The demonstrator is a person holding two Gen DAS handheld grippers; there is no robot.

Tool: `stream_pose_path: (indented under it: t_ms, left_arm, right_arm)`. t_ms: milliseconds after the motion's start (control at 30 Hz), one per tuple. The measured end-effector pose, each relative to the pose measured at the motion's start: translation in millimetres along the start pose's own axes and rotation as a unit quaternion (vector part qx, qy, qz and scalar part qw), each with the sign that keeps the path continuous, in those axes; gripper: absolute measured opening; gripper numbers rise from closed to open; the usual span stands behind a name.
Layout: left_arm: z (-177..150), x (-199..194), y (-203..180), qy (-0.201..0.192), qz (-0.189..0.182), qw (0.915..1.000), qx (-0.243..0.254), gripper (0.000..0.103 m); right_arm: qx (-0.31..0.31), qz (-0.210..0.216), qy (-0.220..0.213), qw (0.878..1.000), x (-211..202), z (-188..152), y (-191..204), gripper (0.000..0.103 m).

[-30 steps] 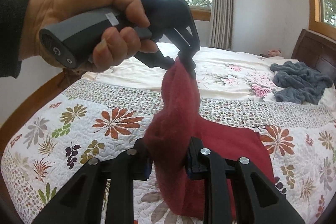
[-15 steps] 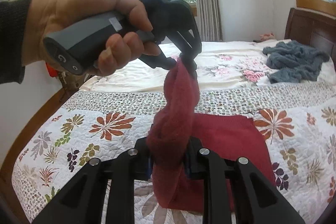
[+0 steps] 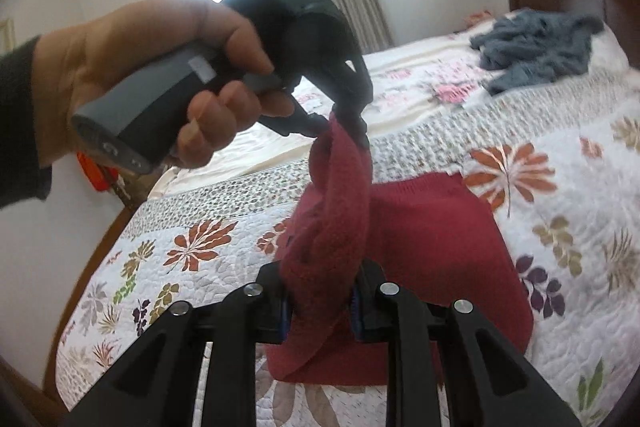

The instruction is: Fold small clothes

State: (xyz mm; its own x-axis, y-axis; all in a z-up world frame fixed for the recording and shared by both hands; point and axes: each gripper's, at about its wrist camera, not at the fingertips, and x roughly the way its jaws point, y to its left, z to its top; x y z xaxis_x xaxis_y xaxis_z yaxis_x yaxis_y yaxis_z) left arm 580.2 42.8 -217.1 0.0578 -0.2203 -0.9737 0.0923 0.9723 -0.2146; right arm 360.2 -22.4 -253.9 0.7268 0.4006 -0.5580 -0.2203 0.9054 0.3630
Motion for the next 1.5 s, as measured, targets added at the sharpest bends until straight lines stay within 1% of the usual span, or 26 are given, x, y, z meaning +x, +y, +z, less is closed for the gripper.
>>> stream_pose_path:
  t_ms: [267, 667, 800, 1000, 1167, 1233, 1333, 1367, 1500]
  left_arm:
    - [4.9, 32.8, -23.8, 0.006, 0.005, 0.9999, 0.01, 0.014]
    - [5.3, 62.1, -50.8, 0.021, 0.033, 0.9989, 0.025, 0.014]
    - [-0.9, 74.0, -61.9, 0.021, 0.047, 0.9982, 0.031, 0.014]
    - [-9.7, 95.4, -76.8, 0.021, 0.077, 0.996, 0.039, 0.014]
    - [-9.4, 103.3, -84.5, 0.015, 0.101, 0.9939, 0.041, 0.014]
    - [-10.1, 106.6, -88.2, 0.012, 0.112, 0.9927, 0.044, 0.014]
    - [-11.1, 110.2, -93.2, 0.006, 0.13, 0.9902, 0.051, 0.014]
    - [-11.7, 111.2, -95.6, 0.002, 0.136, 0.9893, 0.053, 0.014]
    - [-14.7, 113.8, -99.5, -0.013, 0.139, 0.9891, 0.047, 0.015]
  right_arm:
    - [0.052, 0.006, 0.006, 0.999, 2.2, -10.9, -40.3, 0.022]
    - [0.091, 0.008, 0.009, 0.996, 3.1, -20.9, -70.1, 0.022]
    - [0.104, 0.008, 0.01, 0.994, 3.4, -24.1, -81.2, 0.022]
    - [0.122, 0.01, 0.023, 0.992, 6.4, -32.4, -100.7, 0.022]
    - [0.134, 0.042, 0.045, 0.989, 12.8, -34.2, -121.2, 0.022]
    - [0.143, 0.066, 0.054, 0.986, 15.0, -35.2, -129.1, 0.022]
    - [0.173, 0.109, 0.064, 0.977, 16.8, -36.4, -142.7, 0.022]
    - [0.178, 0.117, 0.067, 0.975, 17.4, -36.8, -145.6, 0.022]
    - [0.192, 0.152, 0.077, 0.966, 19.1, -40.0, -155.6, 0.022]
